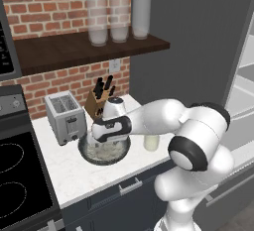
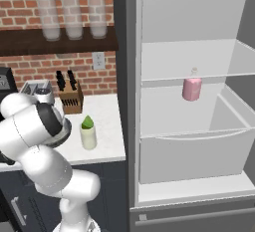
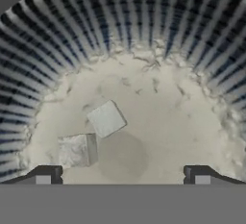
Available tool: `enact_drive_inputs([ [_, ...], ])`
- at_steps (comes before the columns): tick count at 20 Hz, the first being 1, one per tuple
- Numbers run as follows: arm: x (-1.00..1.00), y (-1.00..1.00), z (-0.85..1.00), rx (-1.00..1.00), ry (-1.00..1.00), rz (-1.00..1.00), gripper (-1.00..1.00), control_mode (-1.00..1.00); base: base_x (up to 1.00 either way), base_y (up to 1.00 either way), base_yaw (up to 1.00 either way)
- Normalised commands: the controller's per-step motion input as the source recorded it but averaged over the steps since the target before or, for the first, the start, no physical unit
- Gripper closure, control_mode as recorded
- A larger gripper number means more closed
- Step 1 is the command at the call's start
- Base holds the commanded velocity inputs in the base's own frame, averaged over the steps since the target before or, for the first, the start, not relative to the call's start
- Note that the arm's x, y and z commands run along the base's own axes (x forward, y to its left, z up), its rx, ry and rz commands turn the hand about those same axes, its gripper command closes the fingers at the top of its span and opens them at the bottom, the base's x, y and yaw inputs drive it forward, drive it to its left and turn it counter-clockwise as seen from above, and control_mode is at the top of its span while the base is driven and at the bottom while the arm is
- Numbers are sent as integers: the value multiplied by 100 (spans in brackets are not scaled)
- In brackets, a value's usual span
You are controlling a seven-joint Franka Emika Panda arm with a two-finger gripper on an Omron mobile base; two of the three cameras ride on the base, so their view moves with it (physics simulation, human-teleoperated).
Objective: Grab a lemon wedge from the fridge and one ice cube from the ice bowl, and put them in the glass of lemonade.
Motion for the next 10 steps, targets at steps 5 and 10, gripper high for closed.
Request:
enact_drive_inputs([
  [5, 0, 15, -19, 0, 0, 0, -100, -100, 0, 0, 0],
  [10, 0, 10, -1, 0, 0, 0, -100, -100, 0, 0, 0],
])
